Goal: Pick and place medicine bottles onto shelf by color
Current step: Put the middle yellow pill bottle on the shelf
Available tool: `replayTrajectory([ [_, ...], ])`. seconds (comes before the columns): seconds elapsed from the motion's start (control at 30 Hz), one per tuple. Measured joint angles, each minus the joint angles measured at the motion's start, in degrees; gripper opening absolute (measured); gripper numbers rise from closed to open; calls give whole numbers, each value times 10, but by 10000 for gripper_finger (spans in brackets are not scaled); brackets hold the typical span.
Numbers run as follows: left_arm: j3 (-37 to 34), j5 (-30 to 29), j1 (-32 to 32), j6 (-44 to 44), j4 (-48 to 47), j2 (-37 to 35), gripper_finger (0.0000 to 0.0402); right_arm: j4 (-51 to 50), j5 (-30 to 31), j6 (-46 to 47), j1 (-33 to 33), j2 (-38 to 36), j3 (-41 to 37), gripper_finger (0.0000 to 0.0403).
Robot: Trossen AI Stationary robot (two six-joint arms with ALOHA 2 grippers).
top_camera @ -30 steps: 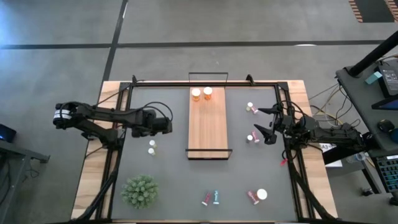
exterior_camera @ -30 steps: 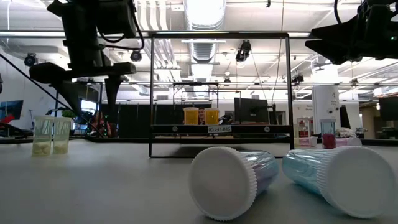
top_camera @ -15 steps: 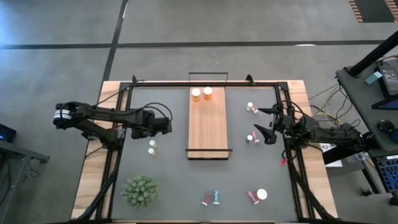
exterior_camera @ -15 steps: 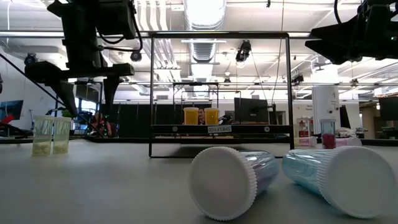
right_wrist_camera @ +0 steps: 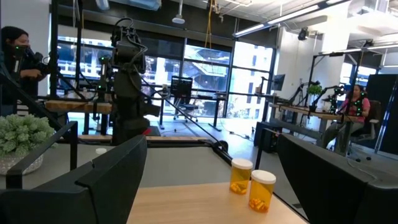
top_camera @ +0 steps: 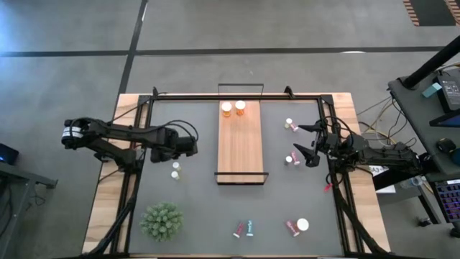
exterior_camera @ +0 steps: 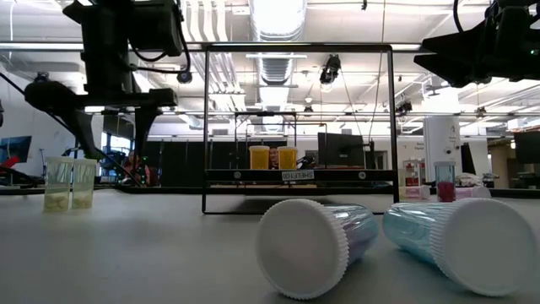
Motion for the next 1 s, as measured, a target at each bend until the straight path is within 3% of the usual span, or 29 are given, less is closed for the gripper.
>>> replayTrajectory([
  [0.17,-2,-19,0,-5,3,0,302,0,0,0,0,0,0,350],
  [0.3,-2,36,0,-85,-14,0,302,0,0,0,0,0,0,350],
  [0.4,-3,49,-1,-76,-22,0,302,0,0,0,0,0,0,350],
  [0.67,-1,-156,0,148,26,0,302,0,0,0,0,0,0,350],
  [1.0,-1,-160,0,147,30,-1,302,0,0,0,0,0,0,350],
])
